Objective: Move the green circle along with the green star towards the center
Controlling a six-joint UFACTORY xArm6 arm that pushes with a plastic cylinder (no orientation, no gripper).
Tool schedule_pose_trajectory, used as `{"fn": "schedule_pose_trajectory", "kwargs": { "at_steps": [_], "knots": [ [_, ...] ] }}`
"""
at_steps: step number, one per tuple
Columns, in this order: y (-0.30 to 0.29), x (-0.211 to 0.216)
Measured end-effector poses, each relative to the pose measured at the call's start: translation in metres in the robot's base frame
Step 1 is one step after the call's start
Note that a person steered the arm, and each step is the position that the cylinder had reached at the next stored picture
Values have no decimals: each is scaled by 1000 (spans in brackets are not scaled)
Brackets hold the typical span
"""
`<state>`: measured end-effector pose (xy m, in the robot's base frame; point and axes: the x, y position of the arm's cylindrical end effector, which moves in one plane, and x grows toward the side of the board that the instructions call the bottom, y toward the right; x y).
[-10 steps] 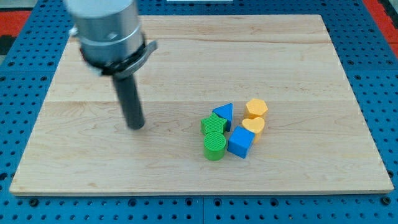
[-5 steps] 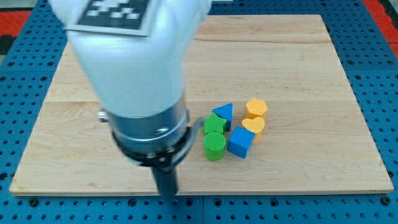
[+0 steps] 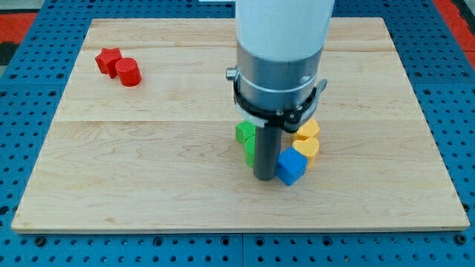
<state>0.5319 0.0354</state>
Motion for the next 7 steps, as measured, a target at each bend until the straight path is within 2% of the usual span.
{"fn": "schedule_pose_trajectory", "kwargs": {
  "at_steps": [7],
  "knots": [
    [-18,-127]
  ]
}}
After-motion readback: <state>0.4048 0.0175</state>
